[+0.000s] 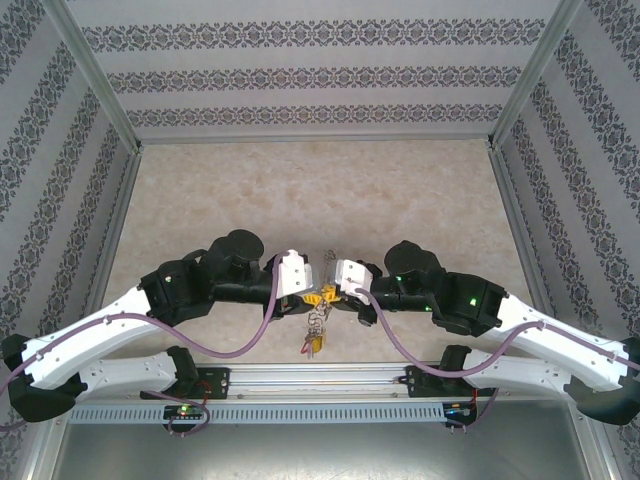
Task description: Put the keys on the keyring
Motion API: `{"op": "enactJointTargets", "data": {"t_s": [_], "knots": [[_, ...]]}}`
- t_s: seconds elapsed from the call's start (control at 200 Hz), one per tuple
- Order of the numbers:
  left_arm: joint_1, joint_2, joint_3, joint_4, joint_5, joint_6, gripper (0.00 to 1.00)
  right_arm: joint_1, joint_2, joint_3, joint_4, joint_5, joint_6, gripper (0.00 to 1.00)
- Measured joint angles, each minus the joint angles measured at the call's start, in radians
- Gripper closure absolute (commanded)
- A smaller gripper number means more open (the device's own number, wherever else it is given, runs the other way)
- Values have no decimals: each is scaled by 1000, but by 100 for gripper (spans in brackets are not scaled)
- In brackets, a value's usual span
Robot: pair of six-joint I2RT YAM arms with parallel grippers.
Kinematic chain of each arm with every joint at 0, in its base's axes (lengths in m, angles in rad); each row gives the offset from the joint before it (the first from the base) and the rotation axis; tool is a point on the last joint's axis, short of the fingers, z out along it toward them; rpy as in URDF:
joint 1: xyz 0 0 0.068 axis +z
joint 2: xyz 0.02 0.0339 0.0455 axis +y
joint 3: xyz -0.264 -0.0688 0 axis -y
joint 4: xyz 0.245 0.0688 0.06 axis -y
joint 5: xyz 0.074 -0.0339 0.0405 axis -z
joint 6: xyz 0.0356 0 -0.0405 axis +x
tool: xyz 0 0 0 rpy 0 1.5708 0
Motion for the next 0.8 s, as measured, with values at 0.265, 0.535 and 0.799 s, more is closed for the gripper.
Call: {"op": "enactJointTargets", "data": {"t_s": [0.265, 0.535, 0.799], "knots": [[-1, 0, -1, -2, 0, 21, 100, 0, 12, 8, -28, -17, 0, 100], [-1, -41, -58, 92, 44, 5, 100, 0, -23, 5, -27, -23, -8, 86], [7, -146, -213, 285, 114, -101, 100, 0, -108, -51, 62, -55, 14, 81]]}}
